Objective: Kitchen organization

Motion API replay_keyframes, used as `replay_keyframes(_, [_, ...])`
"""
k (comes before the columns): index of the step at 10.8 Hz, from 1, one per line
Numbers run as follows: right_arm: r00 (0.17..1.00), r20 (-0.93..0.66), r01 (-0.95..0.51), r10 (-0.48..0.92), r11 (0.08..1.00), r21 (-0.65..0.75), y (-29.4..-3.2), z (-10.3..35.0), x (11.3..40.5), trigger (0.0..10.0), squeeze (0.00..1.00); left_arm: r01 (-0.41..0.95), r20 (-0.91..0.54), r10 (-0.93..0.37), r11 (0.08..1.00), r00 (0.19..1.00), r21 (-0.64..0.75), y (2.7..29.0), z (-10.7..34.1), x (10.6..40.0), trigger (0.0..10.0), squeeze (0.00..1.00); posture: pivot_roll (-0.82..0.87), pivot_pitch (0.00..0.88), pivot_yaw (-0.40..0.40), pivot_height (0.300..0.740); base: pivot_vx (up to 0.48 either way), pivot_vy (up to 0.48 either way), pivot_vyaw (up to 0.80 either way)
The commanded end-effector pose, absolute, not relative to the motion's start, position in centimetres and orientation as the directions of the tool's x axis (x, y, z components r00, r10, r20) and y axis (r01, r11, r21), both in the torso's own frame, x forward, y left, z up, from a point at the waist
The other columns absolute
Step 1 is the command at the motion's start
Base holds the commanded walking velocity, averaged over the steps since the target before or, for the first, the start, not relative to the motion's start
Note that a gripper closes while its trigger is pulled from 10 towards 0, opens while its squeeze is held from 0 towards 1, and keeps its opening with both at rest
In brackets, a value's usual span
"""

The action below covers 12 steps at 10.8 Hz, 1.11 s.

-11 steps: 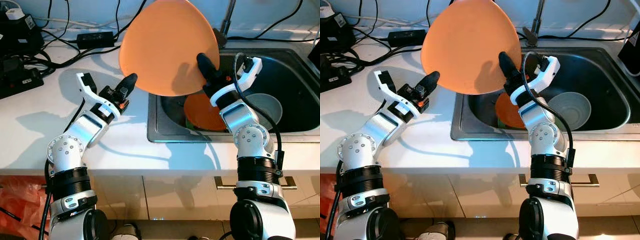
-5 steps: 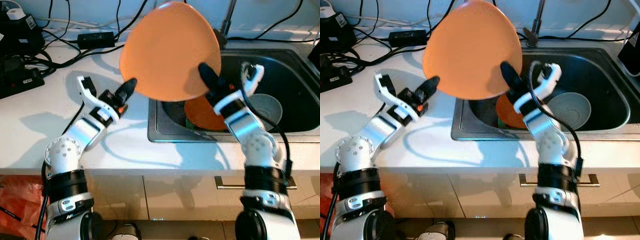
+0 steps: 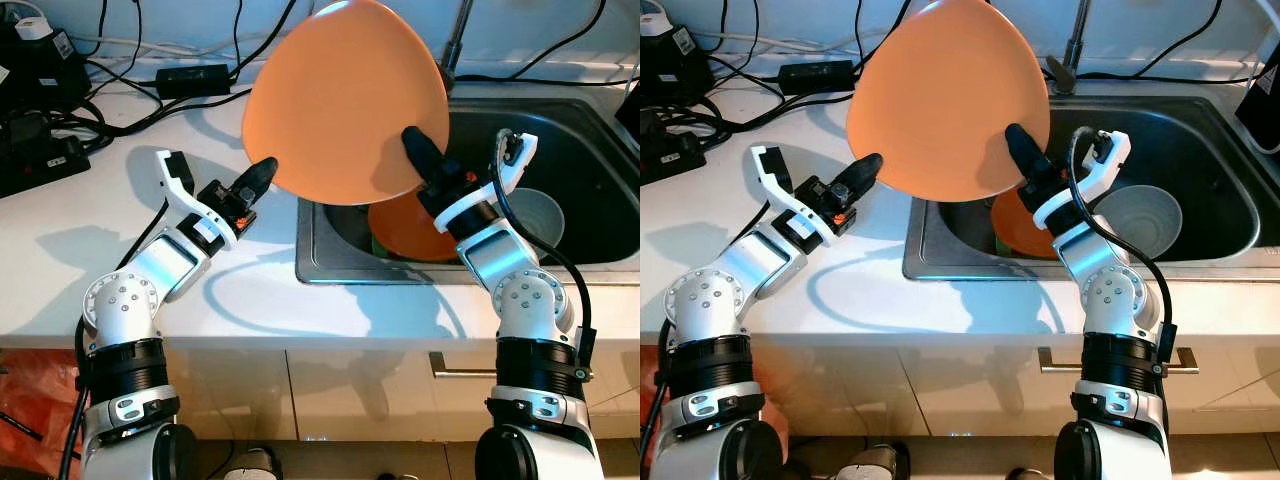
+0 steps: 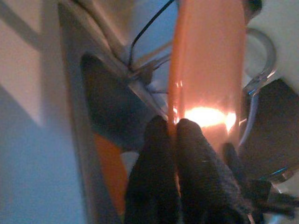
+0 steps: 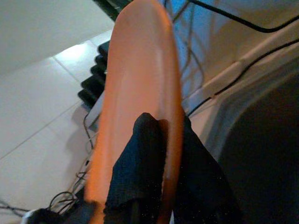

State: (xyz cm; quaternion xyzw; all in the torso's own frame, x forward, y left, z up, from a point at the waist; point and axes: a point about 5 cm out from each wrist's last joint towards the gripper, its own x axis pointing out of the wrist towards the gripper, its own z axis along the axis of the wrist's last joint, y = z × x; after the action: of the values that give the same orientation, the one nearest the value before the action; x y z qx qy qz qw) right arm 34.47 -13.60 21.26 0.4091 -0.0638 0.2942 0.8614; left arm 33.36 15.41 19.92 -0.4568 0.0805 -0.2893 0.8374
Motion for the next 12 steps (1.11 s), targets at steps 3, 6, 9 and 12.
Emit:
replay_keyframes(3, [0.775, 0.355, -0.611, 0.523, 0.476, 0.633, -11.7, 21.8, 34.2, 0.0, 0.0, 0.402, 0.036, -0.593, 0.499, 0.804, -0.768, 14.2, 19.0, 33.4, 10.0, 1.0, 0.13, 0.092, 0.022, 0.74, 0.0, 0.0, 0.0])
replay_keyframes(6, [0.839, 0.314, -0.529, 0.444, 0.536, 0.657, -11.9, 21.4, 34.8, 0.0, 0.0, 0.415, 0.024, -0.578, 0.556, 0.816, -0.721, 14.1, 19.1, 33.4, 10.0, 1.0, 0.13, 0.095, 0.025, 0.74, 0.0, 0.0, 0.0])
replay_keyframes(9, [0.906, 0.28, -0.419, 0.316, 0.587, 0.693, -12.9, 21.2, 35.7, 0.0, 0.0, 0.465, 0.022, -0.562, 0.662, 0.827, -0.588, 13.5, 20.1, 33.6, 10.0, 1.0, 0.14, 0.094, 0.03, 0.74, 0.0, 0.0, 0.0])
replay_keyframes(12, [0.982, 0.174, -0.183, 0.078, 0.645, 0.742, -15.6, 20.0, 37.1, 0.0, 0.0, 0.504, 0.018, -0.572, 0.708, 0.82, -0.495, 13.0, 20.5, 33.4, 10.0, 1.0, 0.14, 0.094, 0.036, 0.74, 0.0, 0.0, 0.0])
